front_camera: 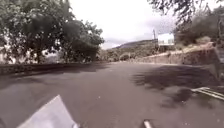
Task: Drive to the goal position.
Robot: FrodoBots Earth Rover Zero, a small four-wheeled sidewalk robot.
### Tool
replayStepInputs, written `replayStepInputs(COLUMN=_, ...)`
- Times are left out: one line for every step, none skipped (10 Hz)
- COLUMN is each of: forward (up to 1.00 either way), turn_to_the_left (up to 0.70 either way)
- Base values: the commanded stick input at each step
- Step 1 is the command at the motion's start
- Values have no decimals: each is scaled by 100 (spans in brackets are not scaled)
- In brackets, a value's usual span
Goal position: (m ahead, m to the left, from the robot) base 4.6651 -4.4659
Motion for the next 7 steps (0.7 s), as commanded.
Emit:
replayStepInputs(forward=50, turn_to_the_left=0)
replayStepInputs(forward=50, turn_to_the_left=0)
replayStepInputs(forward=50, turn_to_the_left=0)
replayStepInputs(forward=50, turn_to_the_left=0)
replayStepInputs(forward=50, turn_to_the_left=0)
replayStepInputs(forward=50, turn_to_the_left=0)
replayStepInputs(forward=50, turn_to_the_left=0)
